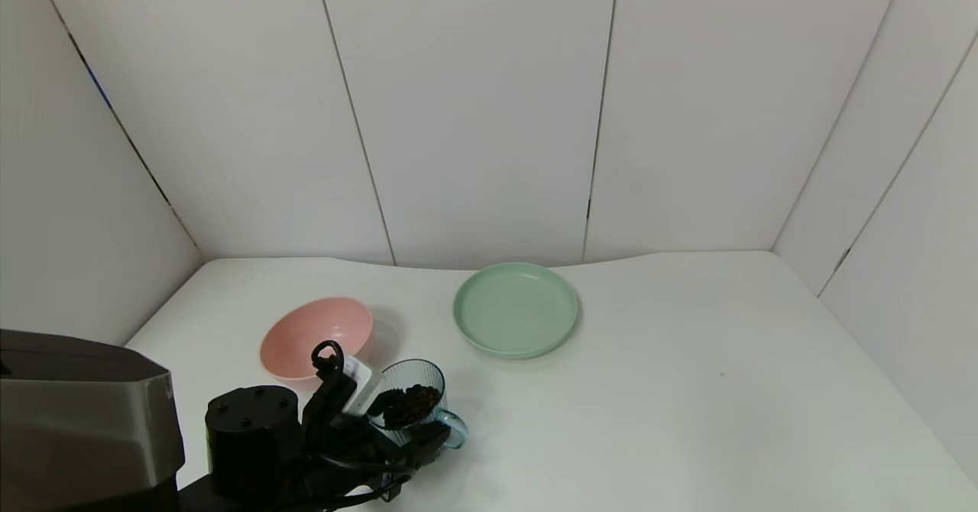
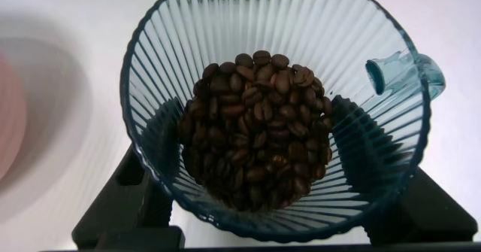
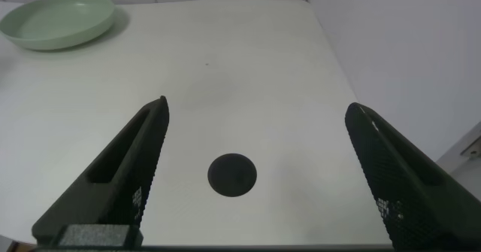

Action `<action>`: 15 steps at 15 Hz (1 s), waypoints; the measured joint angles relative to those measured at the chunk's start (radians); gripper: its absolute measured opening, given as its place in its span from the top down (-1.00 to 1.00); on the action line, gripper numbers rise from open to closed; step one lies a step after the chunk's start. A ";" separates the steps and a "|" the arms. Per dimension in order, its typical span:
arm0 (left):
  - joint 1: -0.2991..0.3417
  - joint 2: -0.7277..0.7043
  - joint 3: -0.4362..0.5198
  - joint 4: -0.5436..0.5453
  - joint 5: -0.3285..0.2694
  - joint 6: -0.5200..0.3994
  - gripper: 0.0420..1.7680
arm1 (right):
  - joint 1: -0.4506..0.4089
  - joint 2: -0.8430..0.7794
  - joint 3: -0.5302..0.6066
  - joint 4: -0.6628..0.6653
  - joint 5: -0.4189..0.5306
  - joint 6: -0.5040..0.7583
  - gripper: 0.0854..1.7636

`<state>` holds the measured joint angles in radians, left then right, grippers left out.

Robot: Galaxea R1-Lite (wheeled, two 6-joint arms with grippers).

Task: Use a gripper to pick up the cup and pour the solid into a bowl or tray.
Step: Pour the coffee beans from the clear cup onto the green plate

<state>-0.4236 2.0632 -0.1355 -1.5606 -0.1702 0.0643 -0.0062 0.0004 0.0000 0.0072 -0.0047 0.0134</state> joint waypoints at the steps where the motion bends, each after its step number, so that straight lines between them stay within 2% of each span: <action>1: 0.000 -0.002 0.000 0.000 0.000 0.000 -0.48 | 0.000 0.000 0.000 0.000 0.000 0.000 -0.94; 6: 0.000 -0.013 0.000 0.000 0.005 0.003 -0.48 | 0.000 0.000 0.000 0.000 0.000 0.000 -0.94; 12: 0.008 -0.067 -0.027 0.004 0.080 0.026 -0.48 | 0.000 0.000 0.000 0.000 0.000 0.000 -0.94; 13: 0.014 -0.077 -0.037 0.026 0.084 0.033 -0.48 | 0.000 0.000 0.000 0.000 -0.001 0.000 -0.94; 15: 0.030 -0.123 -0.075 0.135 0.088 0.039 -0.48 | 0.000 0.000 0.000 0.000 0.000 0.000 -0.94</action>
<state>-0.3940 1.9402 -0.2102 -1.4253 -0.0826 0.1028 -0.0057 0.0004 0.0000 0.0070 -0.0047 0.0134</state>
